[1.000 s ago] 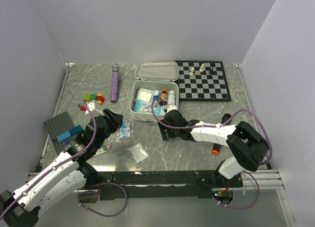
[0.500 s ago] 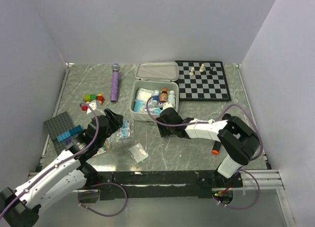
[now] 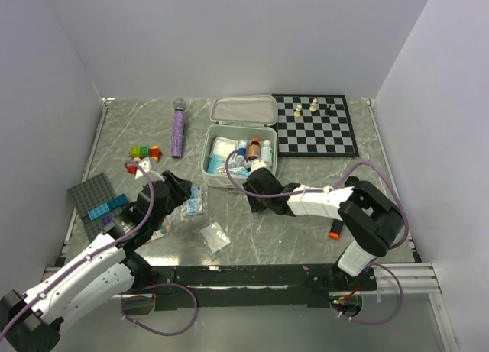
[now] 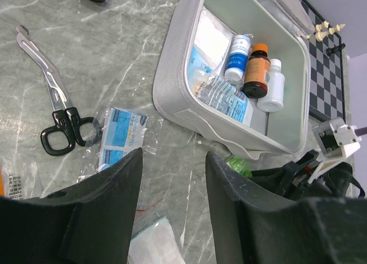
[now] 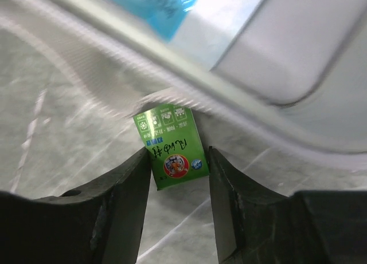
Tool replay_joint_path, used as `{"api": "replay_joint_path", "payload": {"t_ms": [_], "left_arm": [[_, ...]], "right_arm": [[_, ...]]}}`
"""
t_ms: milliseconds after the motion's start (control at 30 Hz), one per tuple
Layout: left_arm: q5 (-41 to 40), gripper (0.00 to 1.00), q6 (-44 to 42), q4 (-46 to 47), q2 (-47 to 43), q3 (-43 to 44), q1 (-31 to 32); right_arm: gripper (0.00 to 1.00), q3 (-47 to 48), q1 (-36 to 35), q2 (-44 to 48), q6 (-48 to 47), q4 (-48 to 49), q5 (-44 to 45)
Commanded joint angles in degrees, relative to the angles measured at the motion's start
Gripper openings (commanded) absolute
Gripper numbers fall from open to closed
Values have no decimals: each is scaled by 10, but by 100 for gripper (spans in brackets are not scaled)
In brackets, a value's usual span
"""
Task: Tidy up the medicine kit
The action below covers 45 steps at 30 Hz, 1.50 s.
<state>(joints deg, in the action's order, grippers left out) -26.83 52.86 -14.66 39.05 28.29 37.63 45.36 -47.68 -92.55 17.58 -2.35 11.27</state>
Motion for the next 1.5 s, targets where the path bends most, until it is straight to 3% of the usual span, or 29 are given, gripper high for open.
{"api": "replay_joint_path", "payload": {"t_ms": [0,267,400,567,800,1067,1467], "left_arm": [[9,52,12,11,-13,-3,-1],[17,52,17,16,-17,-10,-1],[20,52,19,24,-16,-11,0],[19,52,17,24,-13,-4,0],[6,52,11,8,-24,2,0],[5,52,15,-7,-17,4,-2],[-9,53,23,-26,-16,-2,-1]], "right_arm": [[40,-2,-26,73,11,-19,-23],[38,11,-49,230,30,-107,-35],[38,62,-39,247,28,-124,-13],[38,161,4,154,30,-119,-8],[38,310,98,-45,81,-111,-21],[37,516,113,-222,63,-181,3],[37,593,126,-305,86,-237,16]]}}
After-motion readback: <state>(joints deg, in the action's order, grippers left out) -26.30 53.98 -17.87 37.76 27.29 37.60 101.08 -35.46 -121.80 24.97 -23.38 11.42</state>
